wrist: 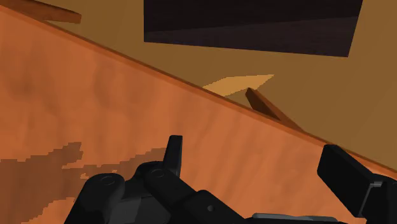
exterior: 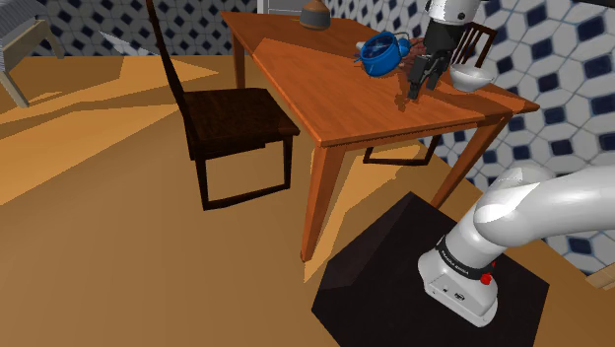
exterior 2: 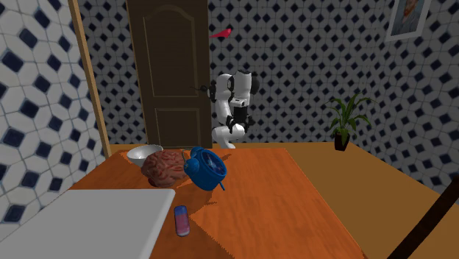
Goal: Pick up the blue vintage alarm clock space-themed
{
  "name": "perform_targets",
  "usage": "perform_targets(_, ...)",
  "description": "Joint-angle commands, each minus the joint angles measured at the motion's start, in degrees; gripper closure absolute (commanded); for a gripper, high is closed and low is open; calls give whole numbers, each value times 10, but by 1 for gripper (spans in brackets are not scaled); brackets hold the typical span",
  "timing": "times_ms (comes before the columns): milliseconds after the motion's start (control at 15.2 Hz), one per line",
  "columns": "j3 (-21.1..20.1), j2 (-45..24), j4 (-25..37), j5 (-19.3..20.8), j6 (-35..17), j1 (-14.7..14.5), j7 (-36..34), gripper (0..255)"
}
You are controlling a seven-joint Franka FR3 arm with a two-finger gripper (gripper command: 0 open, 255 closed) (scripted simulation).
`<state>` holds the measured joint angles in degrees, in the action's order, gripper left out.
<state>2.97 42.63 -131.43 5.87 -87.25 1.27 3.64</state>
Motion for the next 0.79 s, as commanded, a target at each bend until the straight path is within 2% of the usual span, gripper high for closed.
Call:
perform_targets(0,0,0,0,0,0,0,0,0)
perform_targets(396,59,-73,53,21,-65,14,52,0)
perform_targets(726,107,-142,113,20,-111,21,98,0)
